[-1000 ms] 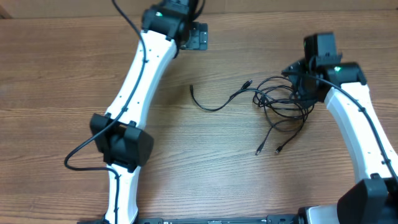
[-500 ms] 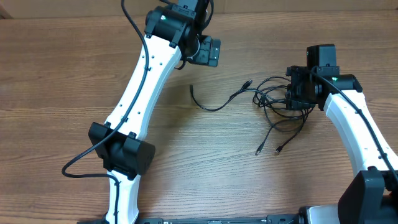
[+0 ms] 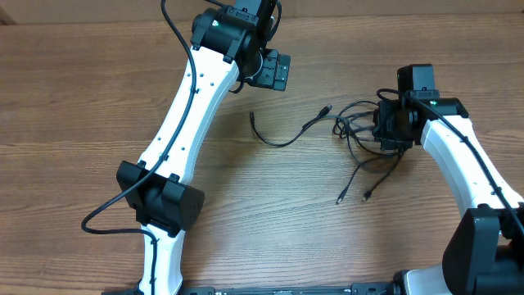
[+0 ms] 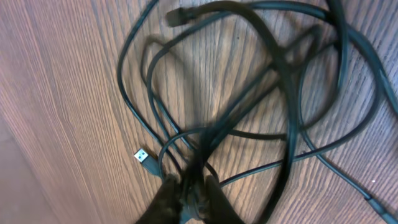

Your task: Untangle cables

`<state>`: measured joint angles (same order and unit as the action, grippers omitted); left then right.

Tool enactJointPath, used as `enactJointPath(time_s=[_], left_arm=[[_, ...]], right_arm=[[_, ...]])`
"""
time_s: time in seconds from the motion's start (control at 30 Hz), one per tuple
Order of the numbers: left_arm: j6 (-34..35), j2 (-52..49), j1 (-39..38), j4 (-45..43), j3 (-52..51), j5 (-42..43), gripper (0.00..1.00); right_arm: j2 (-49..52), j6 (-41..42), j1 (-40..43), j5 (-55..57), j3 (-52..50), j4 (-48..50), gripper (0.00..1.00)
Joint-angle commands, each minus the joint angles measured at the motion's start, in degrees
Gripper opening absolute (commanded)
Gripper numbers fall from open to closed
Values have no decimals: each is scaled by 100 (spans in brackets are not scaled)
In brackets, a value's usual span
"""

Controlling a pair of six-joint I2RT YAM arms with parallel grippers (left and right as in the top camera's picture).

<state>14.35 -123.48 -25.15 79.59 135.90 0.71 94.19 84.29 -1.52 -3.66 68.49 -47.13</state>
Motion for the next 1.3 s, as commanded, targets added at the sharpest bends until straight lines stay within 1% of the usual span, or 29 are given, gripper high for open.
enactJointPath(time_s=[0.0, 0.17, 0.3, 0.37, 0.43, 0.53, 0.57, 0.67, 0.8, 0.87, 0.93, 0.97, 1.0, 1.03, 1.07, 1.27], left_arm=[[-157, 157, -7, 2, 61, 33, 100], [-216, 157, -7, 0, 44, 31, 100], [-216, 155, -7, -11, 22, 35, 100], [-238, 153, -7, -11, 22, 35, 100], [-286, 153, -7, -9, 22, 35, 100], [-334, 144, -7, -7, 22, 35, 100], [-348, 136, -7, -9, 22, 37, 100], [-398, 105, -7, -39, 22, 50, 100], [-527, 46, -7, -136, 11, 98, 100], [-544, 13, -7, -140, 11, 127, 100], [-544, -22, -2, -140, -4, 131, 100], [-542, -35, -2, -140, -9, 131, 100], [-542, -59, -2, -140, -9, 133, 100], [-540, -76, 0, -140, -15, 133, 100], [-540, -94, -2, -138, -15, 133, 100], [-540, -96, -2, -39, -87, 234, 100]], right_arm=[[13, -188, 9, 98, -35, 39, 4], [13, -212, -15, 96, -35, -9, 4], [13, -455, -153, 72, -35, 197, 4], [-4, -1097, -275, -214, 37, 815, 4], [-35, -1445, -348, -404, 219, 1119, 4], [-120, -1934, -459, -461, 732, 1281, 4], [-162, -2238, -483, -490, 968, 1261, 4], [-295, -3025, -560, -654, 1593, 1023, 4], [-553, -4640, -748, -551, 2247, 472, 4], [-664, -4964, -780, -144, 2337, 9, 4], [-704, -4815, -774, 332, 2334, -529, 4], [-684, -4623, -761, 505, 2317, -780, 21], [-662, -4507, -756, 575, 2286, -911, 51], [-629, -4417, -745, 605, 2232, -1001, 74], [-595, -4356, -745, 621, 2175, -1027, 80], [-136, -4212, -741, 841, 1856, -793, 77]])
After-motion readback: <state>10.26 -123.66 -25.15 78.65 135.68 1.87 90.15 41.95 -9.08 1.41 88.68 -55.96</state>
